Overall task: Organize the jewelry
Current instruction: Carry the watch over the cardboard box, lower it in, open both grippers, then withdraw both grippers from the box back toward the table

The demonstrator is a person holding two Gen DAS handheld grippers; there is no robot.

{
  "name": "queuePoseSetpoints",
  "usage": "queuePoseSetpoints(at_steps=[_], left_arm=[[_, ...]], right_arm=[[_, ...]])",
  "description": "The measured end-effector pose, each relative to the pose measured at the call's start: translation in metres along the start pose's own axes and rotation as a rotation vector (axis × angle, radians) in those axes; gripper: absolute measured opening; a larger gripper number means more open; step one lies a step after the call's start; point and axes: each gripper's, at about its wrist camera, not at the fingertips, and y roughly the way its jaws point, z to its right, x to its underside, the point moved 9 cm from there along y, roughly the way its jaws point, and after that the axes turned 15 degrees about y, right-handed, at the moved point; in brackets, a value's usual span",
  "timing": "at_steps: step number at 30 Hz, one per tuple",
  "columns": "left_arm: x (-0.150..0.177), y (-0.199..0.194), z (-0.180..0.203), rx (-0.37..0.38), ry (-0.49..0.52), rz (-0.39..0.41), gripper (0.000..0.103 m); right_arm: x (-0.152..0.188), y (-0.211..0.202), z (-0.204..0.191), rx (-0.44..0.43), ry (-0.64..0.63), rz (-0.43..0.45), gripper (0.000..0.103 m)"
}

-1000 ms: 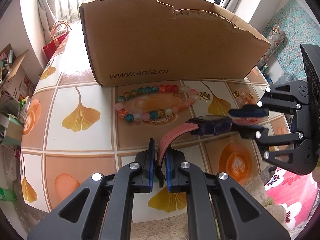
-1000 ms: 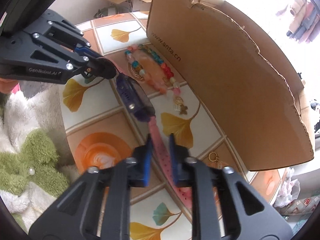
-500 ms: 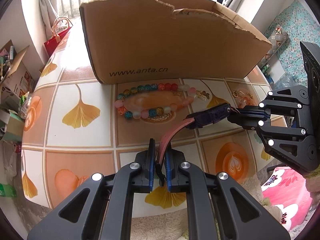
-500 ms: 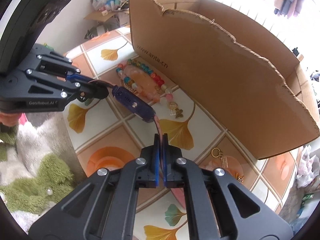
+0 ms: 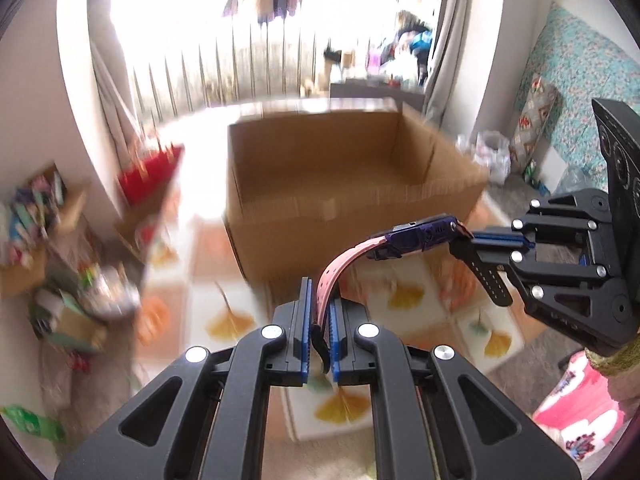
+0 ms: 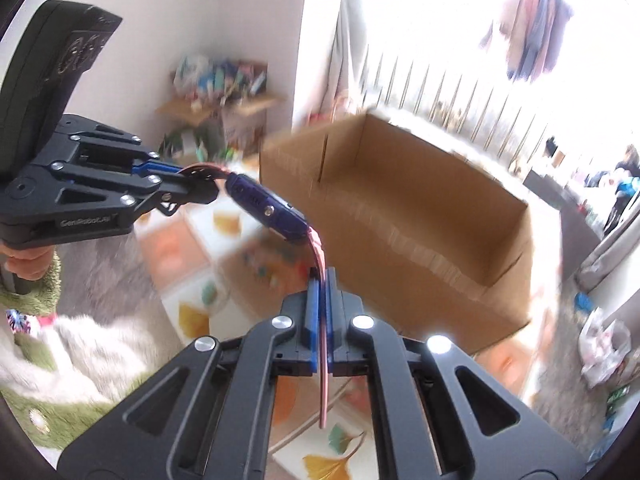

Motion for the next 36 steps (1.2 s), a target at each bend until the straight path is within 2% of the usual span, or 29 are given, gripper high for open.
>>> queuePoseSetpoints(at_steps=[3, 6, 9, 12, 13, 18, 21, 24, 28, 31, 32, 35, 36], left_arm=[[-0.041, -0.015, -0.021, -0.031, 0.031, 0.085, 0.008], [-0.077, 0.000, -0.043, -0.011, 0.037, 0.101, 0.008], [-0.093, 0.037, -0.062, -0.001, 0.048, 0.029, 0.008], [-0.098, 0.096, -0.074, -0.002, 0.090, -0.103, 0.008], [-0.096, 0.109, -0.076, 0.000, 0.100, -0.135, 0.008], [-0.078, 0.177, -0.078, 0.064, 0.144, -0.318, 0.008], [-0.067, 0.200, -0.080, 0.089, 0.160, -0.403, 0.008], [-0.066, 0.209, -0.078, 0.089, 0.192, -0.429, 0.009], [-0.069, 0.217, -0.084, 0.086, 0.197, -0.429, 0.010], [-0.074, 0.215, -0.086, 0.094, 0.166, -0.413, 0.015], [-0.077, 0.213, -0.089, 0.094, 0.157, -0.401, 0.016], [-0.083, 0.200, -0.098, 0.083, 0.123, -0.350, 0.025], [-0.086, 0.197, -0.102, 0.082, 0.111, -0.333, 0.029]], right_arm=[[-0.045, -0.014, 0.002, 0.030, -0.048, 0.080, 0.002], [-0.078, -0.001, 0.015, 0.033, -0.064, 0.076, 0.002], [-0.098, 0.037, 0.037, -0.009, -0.022, -0.033, 0.002], [-0.102, 0.091, 0.057, -0.059, 0.027, -0.188, 0.002], [-0.101, 0.112, 0.066, -0.077, 0.039, -0.259, 0.002], [-0.087, 0.171, 0.092, -0.145, 0.069, -0.486, 0.002], [-0.077, 0.195, 0.101, -0.200, 0.074, -0.603, 0.002], [-0.072, 0.221, 0.109, -0.219, 0.064, -0.678, 0.002], [-0.070, 0.246, 0.123, -0.183, 0.054, -0.714, 0.006], [-0.071, 0.254, 0.136, -0.117, 0.046, -0.703, 0.019], [-0.073, 0.253, 0.137, -0.112, 0.051, -0.695, 0.021], [-0.085, 0.244, 0.143, -0.065, 0.031, -0.625, 0.035], [-0.089, 0.239, 0.144, -0.064, 0.036, -0.607, 0.036]])
